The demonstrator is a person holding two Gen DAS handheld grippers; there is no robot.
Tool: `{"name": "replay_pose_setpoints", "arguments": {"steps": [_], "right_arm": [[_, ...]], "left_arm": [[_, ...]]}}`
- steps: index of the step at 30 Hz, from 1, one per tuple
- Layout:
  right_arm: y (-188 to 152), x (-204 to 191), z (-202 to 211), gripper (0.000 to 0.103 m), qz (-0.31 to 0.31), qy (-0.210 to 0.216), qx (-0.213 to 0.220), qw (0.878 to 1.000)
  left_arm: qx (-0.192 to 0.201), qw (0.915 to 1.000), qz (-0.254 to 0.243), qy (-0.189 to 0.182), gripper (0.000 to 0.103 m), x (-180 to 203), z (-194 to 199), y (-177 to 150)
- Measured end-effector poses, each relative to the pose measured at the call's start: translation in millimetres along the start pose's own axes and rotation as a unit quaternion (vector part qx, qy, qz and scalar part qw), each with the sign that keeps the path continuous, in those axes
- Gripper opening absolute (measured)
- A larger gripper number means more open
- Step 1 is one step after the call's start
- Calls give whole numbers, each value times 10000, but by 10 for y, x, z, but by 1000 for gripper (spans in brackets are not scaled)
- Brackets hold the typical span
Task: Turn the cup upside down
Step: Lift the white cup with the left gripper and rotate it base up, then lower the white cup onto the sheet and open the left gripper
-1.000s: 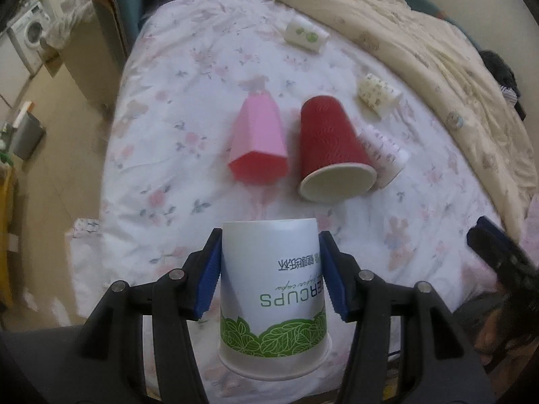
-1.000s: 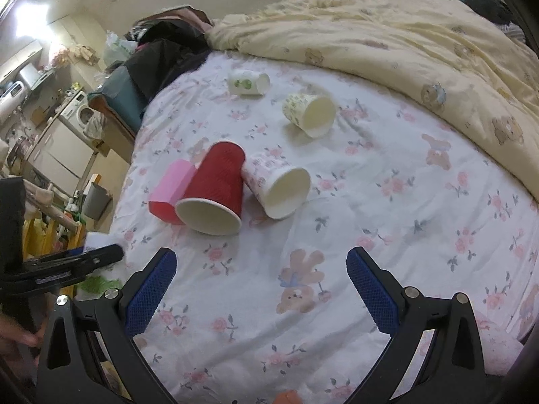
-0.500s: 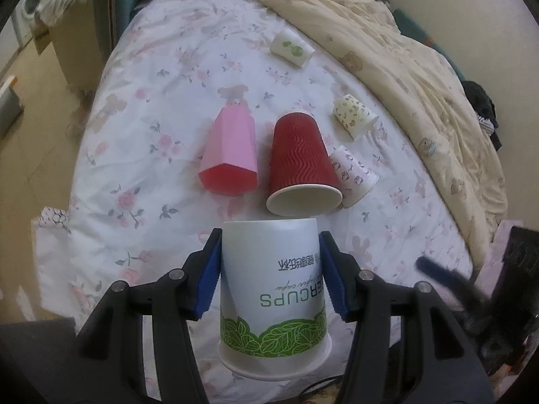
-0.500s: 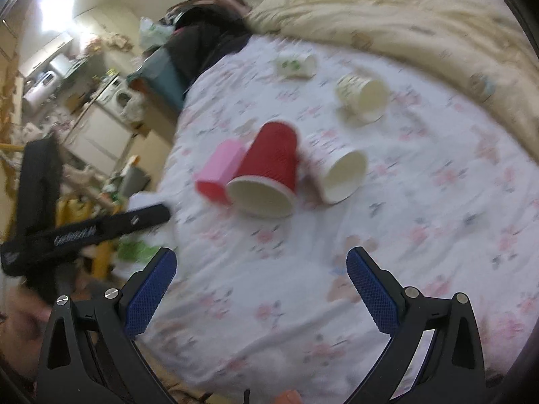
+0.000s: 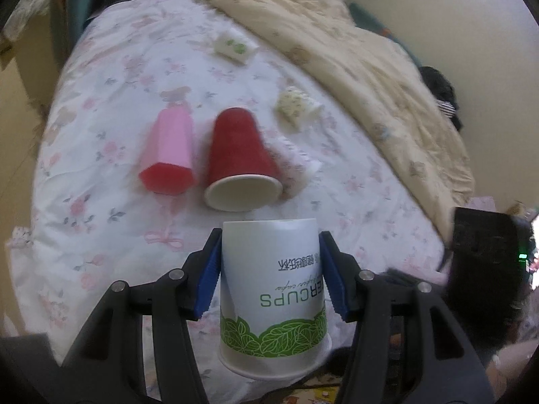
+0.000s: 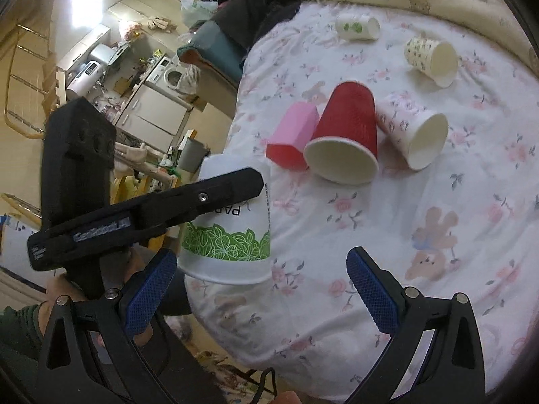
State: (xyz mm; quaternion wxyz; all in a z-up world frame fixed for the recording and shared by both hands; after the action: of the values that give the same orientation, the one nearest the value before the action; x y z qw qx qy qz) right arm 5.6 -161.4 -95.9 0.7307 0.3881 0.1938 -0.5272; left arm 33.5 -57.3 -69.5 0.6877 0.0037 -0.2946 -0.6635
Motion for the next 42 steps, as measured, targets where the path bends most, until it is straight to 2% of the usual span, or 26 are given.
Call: {"name": "replay_pose_setpoints", "arguments": {"steps": [3, 16, 19, 20, 22, 24, 26, 28, 32, 37, 42], "right_arm": [[-64, 69, -52, 103, -110, -65, -177, 9998], [-132, 309, -101, 103, -218, -738, -411, 9962], [-138, 366, -98, 103, -189, -1051, -444, 9933], [-130, 398, -77, 103, -205, -1205, -411, 9916], [-83, 414, -2, 103, -261, -1204, -252, 9921], [-6, 461, 153, 103, -267, -1412, 57, 9896], [62, 589, 352, 103, -389, -1807, 375, 9821], [109, 725, 569, 103, -645, -2001, 686, 9752], [112, 876, 857, 103, -1079, -1824, 1064, 9715], [51, 966, 979, 103, -1317, -1693, 1118, 9703], [34, 954, 1041, 103, -1400, -1532, 1201, 9708]], "left_arm": [[85, 9997, -217, 62, 51, 66, 36, 3], [-156, 9998, -58, -90, 51, 44, -10, -47], [-225, 9997, -33, -114, 51, 24, -25, -59], [-207, 9998, -54, -5, 51, 5, -26, -66], [-146, 9995, -130, 256, 51, -41, -35, -58], [-143, 9982, -175, 559, 51, -93, -71, -36], [-160, 9949, -219, 967, 51, -144, -138, -13], [-214, 9926, -155, 1188, 51, -176, -246, -8], [-320, 9896, 7, 1405, 51, -195, -470, -28], [-358, 9892, 103, 1414, 51, -155, -728, -95], [-270, 9851, -9, 1699, 51, -90, -871, -99]]}}
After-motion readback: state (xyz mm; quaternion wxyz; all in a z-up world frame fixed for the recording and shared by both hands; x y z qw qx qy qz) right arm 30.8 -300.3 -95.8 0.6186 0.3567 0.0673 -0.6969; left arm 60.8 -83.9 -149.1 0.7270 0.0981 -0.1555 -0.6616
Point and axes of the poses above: each gripper's, at about its wrist camera, not at the fingertips, and z roughly against the way its jaws point, x to its right, y to its top, the point moved 6 cm from there along -z, roughly the way its jaws point, and after that the axes turned 3 degrees about y, right-handed, at the moved point
